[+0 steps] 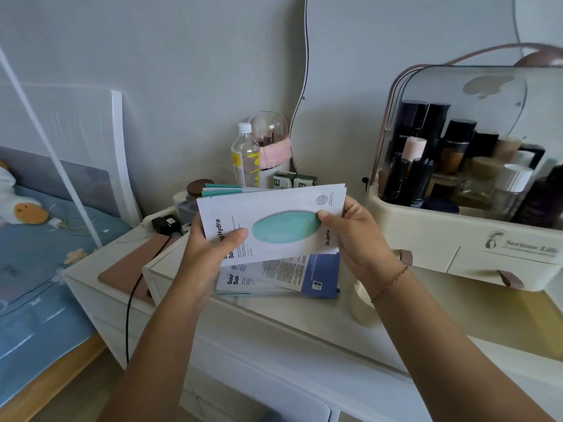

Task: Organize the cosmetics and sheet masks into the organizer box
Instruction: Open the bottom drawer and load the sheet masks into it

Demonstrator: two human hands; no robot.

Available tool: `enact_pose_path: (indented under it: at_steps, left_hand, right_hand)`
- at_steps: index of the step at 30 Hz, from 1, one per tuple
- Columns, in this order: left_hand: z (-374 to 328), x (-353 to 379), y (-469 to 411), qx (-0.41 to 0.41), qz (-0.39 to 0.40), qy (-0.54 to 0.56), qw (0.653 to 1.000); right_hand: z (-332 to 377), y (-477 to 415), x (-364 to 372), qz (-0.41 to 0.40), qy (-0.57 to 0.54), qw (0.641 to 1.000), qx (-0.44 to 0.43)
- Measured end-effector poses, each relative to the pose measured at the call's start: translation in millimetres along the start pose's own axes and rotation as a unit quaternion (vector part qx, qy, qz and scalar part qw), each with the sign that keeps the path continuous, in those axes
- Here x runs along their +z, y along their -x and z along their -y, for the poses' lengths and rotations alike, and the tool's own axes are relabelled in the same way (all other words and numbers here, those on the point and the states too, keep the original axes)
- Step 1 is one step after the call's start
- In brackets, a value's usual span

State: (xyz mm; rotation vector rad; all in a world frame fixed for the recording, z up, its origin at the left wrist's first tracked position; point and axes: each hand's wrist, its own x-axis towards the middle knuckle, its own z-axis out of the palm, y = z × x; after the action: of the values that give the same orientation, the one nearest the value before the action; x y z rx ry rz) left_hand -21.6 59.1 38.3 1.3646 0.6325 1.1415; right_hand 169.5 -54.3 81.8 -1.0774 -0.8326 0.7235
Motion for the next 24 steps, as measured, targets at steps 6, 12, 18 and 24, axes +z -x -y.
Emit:
enact_pose_path:
  at_steps: [6, 12, 18, 24]
  left_hand:
    - [7.3, -4.9, -7.9, 0.004, 0.032, -0.028, 0.999]
    - [32.1, 0.7, -4.7, -0.004, -0.016, -0.029, 0.999]
    - [24.9, 10.4, -1.7, 0.03, -0.056, -0.074, 0.995]
    - [-29.4, 31.2, 14.7, 0.117, -0.04, -0.076, 0.989]
  right_hand:
    - [-4.2, -2.1, -2.4, -0.011, 0.002, 1.0, 0.024]
    - [-15.5, -8.2, 1.7, -0.069, 0.045, 0.992, 0.099]
    - [-21.8, -6.6, 2.5, -0.127, 0.16, 0.968, 0.143]
    - [23.7, 30.3, -16.2, -0.099, 0.148, 0.983, -0.035]
